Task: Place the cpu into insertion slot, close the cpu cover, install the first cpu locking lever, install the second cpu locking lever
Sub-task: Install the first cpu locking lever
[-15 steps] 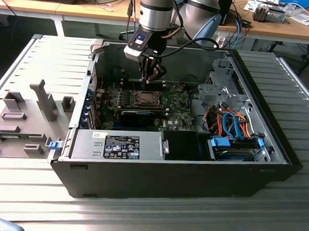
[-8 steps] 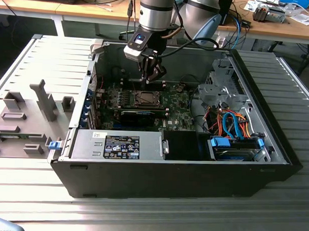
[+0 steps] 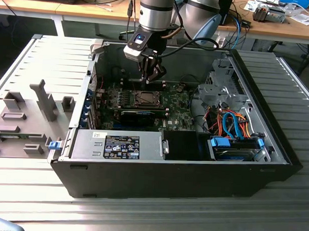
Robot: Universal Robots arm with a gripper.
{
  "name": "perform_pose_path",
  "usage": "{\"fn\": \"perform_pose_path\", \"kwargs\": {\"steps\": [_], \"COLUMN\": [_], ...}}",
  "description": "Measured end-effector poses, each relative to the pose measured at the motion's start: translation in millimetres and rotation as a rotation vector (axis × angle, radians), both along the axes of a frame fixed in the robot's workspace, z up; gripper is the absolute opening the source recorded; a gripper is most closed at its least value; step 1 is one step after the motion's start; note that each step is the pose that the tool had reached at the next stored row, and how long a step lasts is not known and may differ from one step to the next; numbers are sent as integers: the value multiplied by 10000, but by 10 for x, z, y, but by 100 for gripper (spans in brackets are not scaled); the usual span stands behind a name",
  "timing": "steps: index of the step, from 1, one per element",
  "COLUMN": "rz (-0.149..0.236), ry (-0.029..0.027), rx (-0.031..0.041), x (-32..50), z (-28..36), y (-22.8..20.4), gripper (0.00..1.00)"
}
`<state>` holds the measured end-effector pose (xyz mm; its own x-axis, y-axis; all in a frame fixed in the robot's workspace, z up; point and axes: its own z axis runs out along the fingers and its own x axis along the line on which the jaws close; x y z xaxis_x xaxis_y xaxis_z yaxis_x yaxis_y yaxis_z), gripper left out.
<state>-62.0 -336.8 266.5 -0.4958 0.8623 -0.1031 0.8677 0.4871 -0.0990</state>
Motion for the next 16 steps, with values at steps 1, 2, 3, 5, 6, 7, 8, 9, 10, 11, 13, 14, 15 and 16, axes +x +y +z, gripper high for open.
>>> {"fn": "perform_pose_path", "kwargs": {"steps": [1, 2, 3, 5, 6, 7, 8, 9, 10, 11, 13, 14, 15, 16], "rz": [-4, -9, -13, -33, -41, -46, -53, -58, -66, -73, -85, -90, -97, -103], "ry": [0, 0, 0, 0, 0, 0, 0, 0, 0, 0, 0, 0, 0, 0], "rx": [-1, -2, -3, -13, -17, -18, -20, -21, -22, -23, -23, -23, -25, -25], "x": [0, 0, 0, 0, 0, 0, 0, 0, 0, 0, 0, 0, 0, 0], "z": [0, 0, -1, -1, -1, -1, -1, -1, -1, -1, -2, -2, -2, -2], "y": [0, 0, 0, 0, 0, 0, 0, 0, 0, 0, 0, 0, 0, 0], "gripper": [11, 11, 11, 11, 11, 11, 11, 11, 11, 11, 11, 11, 11, 11]}}
